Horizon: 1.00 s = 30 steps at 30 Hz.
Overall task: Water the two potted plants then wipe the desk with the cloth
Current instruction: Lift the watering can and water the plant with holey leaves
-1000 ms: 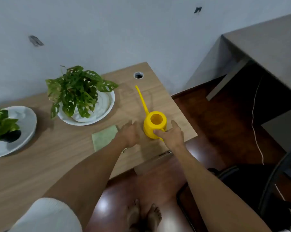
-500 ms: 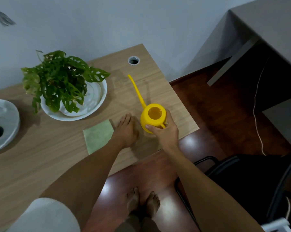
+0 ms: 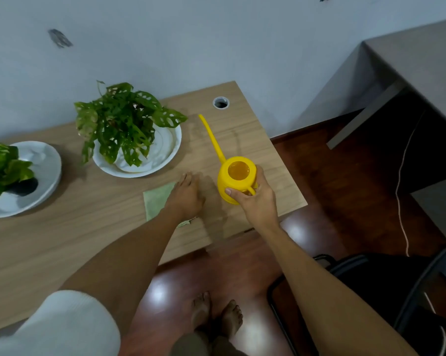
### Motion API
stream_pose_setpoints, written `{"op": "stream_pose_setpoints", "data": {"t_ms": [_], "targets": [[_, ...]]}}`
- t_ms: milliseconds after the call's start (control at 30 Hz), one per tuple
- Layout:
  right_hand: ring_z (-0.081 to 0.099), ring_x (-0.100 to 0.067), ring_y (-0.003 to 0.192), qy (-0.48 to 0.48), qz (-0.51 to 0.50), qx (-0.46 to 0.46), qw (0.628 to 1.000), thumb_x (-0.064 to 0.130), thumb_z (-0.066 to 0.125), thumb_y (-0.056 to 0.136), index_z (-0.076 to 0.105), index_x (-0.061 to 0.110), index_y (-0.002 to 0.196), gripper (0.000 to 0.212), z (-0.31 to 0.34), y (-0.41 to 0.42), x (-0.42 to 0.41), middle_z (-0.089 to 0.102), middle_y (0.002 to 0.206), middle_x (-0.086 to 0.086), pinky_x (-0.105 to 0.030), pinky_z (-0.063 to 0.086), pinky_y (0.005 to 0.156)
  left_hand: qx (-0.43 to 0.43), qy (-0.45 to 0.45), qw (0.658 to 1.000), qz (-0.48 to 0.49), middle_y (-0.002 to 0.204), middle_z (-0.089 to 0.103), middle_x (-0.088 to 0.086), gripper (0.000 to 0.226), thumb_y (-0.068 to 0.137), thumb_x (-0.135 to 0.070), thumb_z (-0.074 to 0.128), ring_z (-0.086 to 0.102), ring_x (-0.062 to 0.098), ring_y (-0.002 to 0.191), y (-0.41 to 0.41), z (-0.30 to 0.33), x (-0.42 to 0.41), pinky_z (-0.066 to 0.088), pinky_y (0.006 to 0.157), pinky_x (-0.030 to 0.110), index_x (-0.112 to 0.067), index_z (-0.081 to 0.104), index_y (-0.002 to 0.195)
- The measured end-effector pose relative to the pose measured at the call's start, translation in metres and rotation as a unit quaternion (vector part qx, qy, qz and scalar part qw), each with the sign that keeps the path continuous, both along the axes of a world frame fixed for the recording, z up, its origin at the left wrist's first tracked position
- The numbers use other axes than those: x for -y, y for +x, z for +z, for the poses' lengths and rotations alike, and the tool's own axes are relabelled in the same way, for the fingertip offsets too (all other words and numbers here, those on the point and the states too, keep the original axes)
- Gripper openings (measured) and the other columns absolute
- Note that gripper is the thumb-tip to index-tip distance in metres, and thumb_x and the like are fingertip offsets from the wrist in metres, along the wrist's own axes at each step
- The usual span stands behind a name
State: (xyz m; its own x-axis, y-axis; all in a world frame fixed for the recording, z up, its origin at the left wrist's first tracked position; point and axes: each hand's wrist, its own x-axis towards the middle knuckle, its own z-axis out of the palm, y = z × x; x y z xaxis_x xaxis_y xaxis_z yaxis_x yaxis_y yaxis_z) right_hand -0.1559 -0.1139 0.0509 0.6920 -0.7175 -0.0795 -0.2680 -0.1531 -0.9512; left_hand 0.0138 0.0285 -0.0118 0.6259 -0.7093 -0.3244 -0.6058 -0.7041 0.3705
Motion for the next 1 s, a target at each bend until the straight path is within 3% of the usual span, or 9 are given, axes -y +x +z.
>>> {"op": "stream_pose_setpoints", "data": {"t_ms": [167,400,533,700,867,1000], "targets": [[0.07,-0.002,0.098,-0.01,0.019,0.023,1.0,0.031,0.091,0.078,0.055,0.021,0.136,0.069,0.022,0.005,-0.032,0.074,0.105,0.018,-0.033,0.058,0.092,0.005,0.009,0.999,0.038,0.171,0.008,0.017,0.076,0.103,-0.038,0.051,0.007,0.03,0.159,0.007,0.019,-0.042,0.013,0.128,0.042,-0.01,0.014,0.163],[0.07,-0.006,0.101,-0.017,0.02,0.031,0.999,0.033,0.089,0.079,0.057,0.019,0.131,0.063,0.044,0.025,-0.092,0.073,0.11,0.013,-0.038,0.058,0.094,0.011,0.003,0.998,0.054,0.169,0.015,0.021,0.074,0.101,-0.039,0.052,0.013,0.034,0.158,0.031,0.027,-0.11,0.02,0.126,0.046,-0.008,0.02,0.16],[0.069,-0.009,0.103,-0.029,-0.001,0.024,0.999,0.036,0.088,0.079,0.057,0.018,0.131,0.063,0.055,0.041,-0.137,0.073,0.112,0.01,-0.038,0.058,0.094,0.005,0.02,1.0,0.016,0.167,0.021,0.023,0.076,0.1,-0.045,0.045,0.012,0.038,0.158,0.053,0.022,-0.159,0.02,0.126,0.048,-0.008,0.018,0.16],[0.07,-0.014,0.099,-0.031,-0.05,0.02,0.998,0.038,0.087,0.079,0.059,0.017,0.126,0.059,0.065,0.066,-0.194,0.073,0.109,0.006,-0.044,0.059,0.092,-0.002,0.047,0.999,-0.001,0.17,0.013,0.02,0.075,0.102,-0.04,0.046,0.006,0.034,0.159,0.081,0.023,-0.202,0.017,0.127,0.045,-0.01,0.012,0.163],[0.068,-0.007,0.089,-0.052,-0.087,0.001,0.995,0.04,0.087,0.08,0.061,0.017,0.122,0.055,0.079,0.09,-0.236,0.07,0.1,0.014,-0.039,0.059,0.087,-0.014,0.043,0.999,-0.009,0.171,0.005,0.018,0.073,0.103,-0.038,0.046,0.003,0.031,0.16,0.098,0.027,-0.229,0.016,0.127,0.043,-0.013,0.012,0.163],[0.069,-0.016,0.096,-0.059,-0.091,-0.013,0.994,0.042,0.087,0.079,0.061,0.015,0.121,0.056,0.088,0.101,-0.251,0.073,0.105,0.003,-0.041,0.059,0.088,-0.027,0.039,0.999,-0.01,0.171,0.005,0.02,0.075,0.102,-0.036,0.047,0.003,0.033,0.159,0.107,0.019,-0.241,0.015,0.128,0.044,-0.011,0.011,0.163]]}}
